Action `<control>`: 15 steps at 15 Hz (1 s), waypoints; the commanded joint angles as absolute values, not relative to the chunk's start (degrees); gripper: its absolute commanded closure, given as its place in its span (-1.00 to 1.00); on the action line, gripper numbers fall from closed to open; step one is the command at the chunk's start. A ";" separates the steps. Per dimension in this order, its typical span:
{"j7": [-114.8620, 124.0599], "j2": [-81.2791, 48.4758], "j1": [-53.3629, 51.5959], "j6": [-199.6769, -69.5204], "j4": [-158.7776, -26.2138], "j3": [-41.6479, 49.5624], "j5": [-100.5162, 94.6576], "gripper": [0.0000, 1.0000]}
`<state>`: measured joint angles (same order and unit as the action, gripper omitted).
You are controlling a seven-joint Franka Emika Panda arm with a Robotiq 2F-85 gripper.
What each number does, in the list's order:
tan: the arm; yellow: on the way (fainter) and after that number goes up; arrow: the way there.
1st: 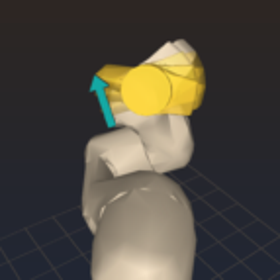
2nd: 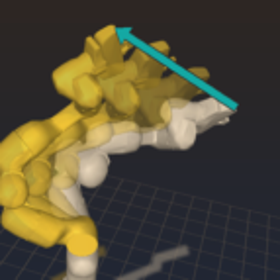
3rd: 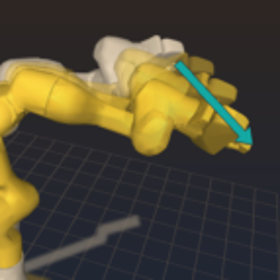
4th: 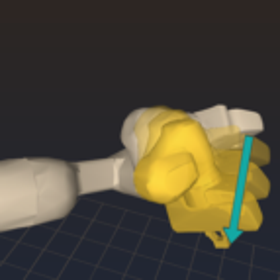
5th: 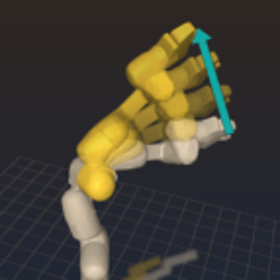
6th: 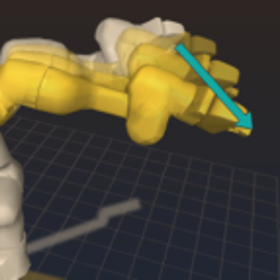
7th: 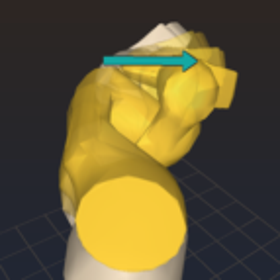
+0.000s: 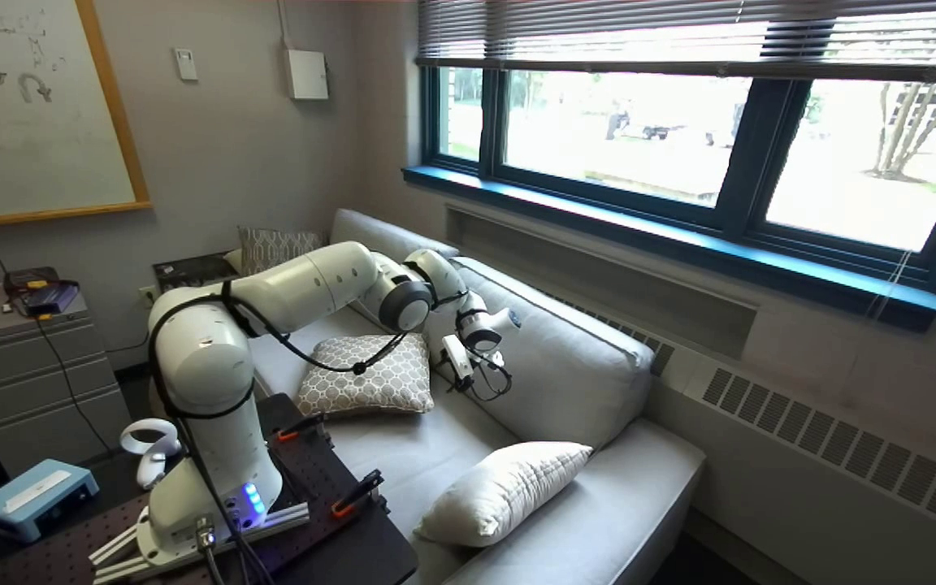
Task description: Move the pillow in the middle of the couch to the right side
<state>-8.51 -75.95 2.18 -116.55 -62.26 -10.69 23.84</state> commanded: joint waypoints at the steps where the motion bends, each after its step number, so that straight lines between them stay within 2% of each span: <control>1: -6.25 -85.49 0.63 -109.52 -48.83 -12.38 23.63 -1.00; 4: -4.59 -89.65 -1.17 -104.49 -42.97 -13.10 23.77 -1.00; 5: -4.22 -83.86 -0.56 -105.43 -50.85 -13.17 23.72 -1.00; 15: -10.43 -83.91 -1.66 -112.45 -53.77 -11.56 21.27 -1.00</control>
